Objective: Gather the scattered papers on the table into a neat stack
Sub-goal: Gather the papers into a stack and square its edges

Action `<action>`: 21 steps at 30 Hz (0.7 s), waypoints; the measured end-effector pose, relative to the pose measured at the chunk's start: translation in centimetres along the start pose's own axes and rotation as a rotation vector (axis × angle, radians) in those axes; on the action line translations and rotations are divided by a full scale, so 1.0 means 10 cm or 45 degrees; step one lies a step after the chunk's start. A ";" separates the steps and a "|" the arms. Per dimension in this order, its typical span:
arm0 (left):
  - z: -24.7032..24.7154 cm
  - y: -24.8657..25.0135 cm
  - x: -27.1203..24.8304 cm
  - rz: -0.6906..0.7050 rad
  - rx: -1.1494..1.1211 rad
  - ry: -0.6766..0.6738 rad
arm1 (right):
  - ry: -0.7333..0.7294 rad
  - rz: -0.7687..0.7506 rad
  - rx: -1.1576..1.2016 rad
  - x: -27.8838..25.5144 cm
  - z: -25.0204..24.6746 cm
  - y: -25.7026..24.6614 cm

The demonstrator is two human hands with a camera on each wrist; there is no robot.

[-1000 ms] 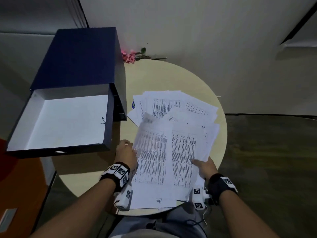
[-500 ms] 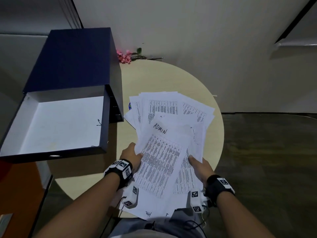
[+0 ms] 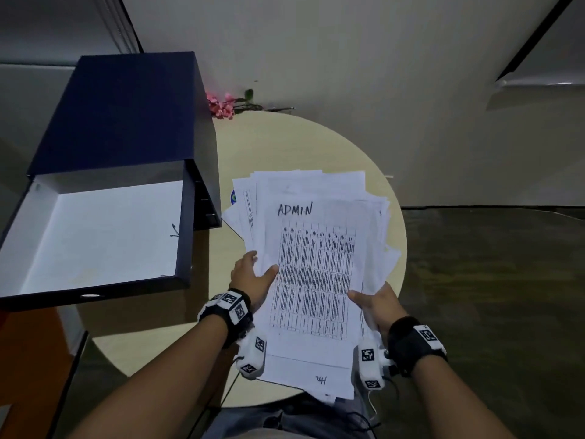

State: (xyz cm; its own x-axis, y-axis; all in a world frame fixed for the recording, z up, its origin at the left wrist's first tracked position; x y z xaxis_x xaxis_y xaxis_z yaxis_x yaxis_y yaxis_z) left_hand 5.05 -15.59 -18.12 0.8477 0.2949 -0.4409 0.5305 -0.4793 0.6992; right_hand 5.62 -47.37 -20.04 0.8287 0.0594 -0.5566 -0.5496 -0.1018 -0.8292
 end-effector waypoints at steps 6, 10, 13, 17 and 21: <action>-0.22 0.88 -0.21 0.190 -1.088 -0.243 | 0.057 -0.356 0.084 -0.33 0.02 -1.09; -0.37 1.01 -0.23 0.289 -0.737 -0.027 | 0.237 -0.330 -0.010 -0.24 -0.10 -0.98; -0.14 0.82 -0.22 0.181 -0.693 -0.059 | 0.152 -0.114 -0.120 -0.21 0.08 -0.67; 0.16 0.96 -0.18 0.474 -0.460 -0.228 | 0.321 0.078 -0.184 -0.18 0.03 -0.44; 0.22 0.87 0.02 0.385 -0.306 -0.281 | 0.510 0.010 0.109 -0.16 -0.24 -0.44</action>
State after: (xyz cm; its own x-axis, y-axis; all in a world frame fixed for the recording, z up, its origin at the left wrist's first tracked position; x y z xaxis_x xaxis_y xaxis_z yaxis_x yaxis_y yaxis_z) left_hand 9.83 -21.53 -13.39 0.9573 -0.0246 -0.2879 0.2673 -0.3033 0.9146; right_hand 7.01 -49.40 -15.41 0.7906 -0.3343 -0.5130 -0.5493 -0.0170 -0.8355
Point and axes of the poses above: each hand's wrist, its own x-axis towards the middle knuckle, its own z-axis out of the palm, y = z × x, the point moved 9 cm from there along x, towards the middle knuckle, and after that the axes turned 3 degrees about x, right-handed, at the moved point
